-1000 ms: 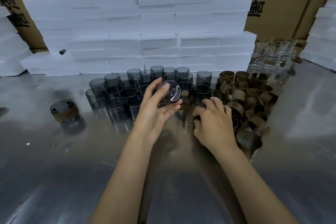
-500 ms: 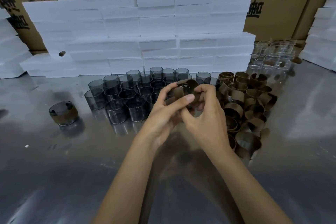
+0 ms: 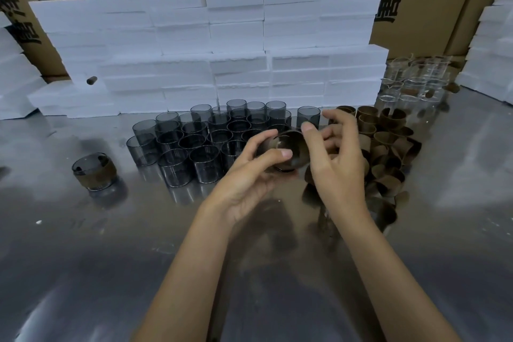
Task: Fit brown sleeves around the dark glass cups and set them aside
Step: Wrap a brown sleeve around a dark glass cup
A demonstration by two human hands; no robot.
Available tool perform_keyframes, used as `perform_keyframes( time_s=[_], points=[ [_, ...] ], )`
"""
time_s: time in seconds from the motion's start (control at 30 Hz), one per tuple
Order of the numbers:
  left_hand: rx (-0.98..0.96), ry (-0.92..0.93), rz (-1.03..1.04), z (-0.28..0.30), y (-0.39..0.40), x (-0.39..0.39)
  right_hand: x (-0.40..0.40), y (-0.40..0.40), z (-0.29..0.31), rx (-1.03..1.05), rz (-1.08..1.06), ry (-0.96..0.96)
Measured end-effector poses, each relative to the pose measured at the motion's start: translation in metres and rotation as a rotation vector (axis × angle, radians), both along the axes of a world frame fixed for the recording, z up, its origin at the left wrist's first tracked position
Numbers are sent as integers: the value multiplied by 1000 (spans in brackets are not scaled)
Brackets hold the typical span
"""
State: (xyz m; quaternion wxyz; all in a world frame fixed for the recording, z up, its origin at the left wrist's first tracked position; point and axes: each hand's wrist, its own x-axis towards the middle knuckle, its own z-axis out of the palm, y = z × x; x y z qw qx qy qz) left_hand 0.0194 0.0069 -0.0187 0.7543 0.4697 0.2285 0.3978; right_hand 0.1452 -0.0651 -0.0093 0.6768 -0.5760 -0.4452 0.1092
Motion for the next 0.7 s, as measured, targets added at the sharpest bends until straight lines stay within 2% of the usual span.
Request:
perform_keyframes(
  time_s=[0.13,0.2,0.7],
  points=[
    [64,71,-130,0,-9,4,4,4,-5,-285,240,127],
    [65,88,-124,0,-11,5,5,4,-7,-326,245,124],
    [95,106,-143,2,-14,6,-1,6,-10,-210,102,133]
  ],
)
